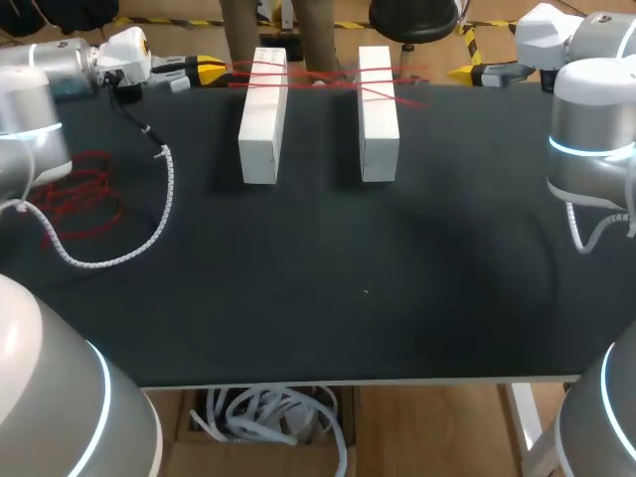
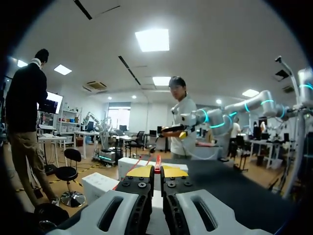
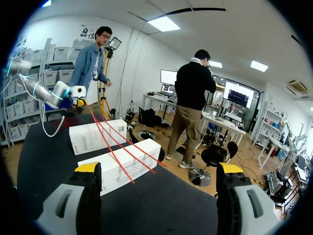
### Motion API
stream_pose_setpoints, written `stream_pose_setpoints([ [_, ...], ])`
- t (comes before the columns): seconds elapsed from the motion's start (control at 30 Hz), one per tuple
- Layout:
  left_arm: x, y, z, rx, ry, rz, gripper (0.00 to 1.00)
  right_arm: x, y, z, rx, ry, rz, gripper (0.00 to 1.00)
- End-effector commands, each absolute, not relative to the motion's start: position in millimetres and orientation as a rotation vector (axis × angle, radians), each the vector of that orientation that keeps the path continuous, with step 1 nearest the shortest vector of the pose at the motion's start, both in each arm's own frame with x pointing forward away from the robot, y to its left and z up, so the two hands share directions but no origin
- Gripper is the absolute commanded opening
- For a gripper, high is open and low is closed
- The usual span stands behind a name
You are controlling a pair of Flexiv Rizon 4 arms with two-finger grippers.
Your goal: Grab the tape and strap the tape.
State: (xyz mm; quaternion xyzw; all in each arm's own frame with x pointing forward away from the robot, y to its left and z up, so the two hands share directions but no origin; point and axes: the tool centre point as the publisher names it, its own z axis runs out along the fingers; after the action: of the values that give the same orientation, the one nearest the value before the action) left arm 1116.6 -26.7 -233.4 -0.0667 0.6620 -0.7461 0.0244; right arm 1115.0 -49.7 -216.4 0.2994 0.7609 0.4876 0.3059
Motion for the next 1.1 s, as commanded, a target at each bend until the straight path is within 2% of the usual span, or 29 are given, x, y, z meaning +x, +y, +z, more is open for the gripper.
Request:
stream_pose_setpoints([
  [0.03,1108,-31,-224,-0.26,2.007,-2.323,0.0,1115,-50,-217,0.792,2.012,1.292,1.0],
  [0.37,1111,-38,-185,-0.364,1.852,-2.415,0.0,1115,-50,-217,0.792,2.012,1.292,1.0],
  [1.1,1099,-65,-128,-0.236,1.799,-2.453,0.0,1115,-50,-217,0.792,2.012,1.292,1.0],
])
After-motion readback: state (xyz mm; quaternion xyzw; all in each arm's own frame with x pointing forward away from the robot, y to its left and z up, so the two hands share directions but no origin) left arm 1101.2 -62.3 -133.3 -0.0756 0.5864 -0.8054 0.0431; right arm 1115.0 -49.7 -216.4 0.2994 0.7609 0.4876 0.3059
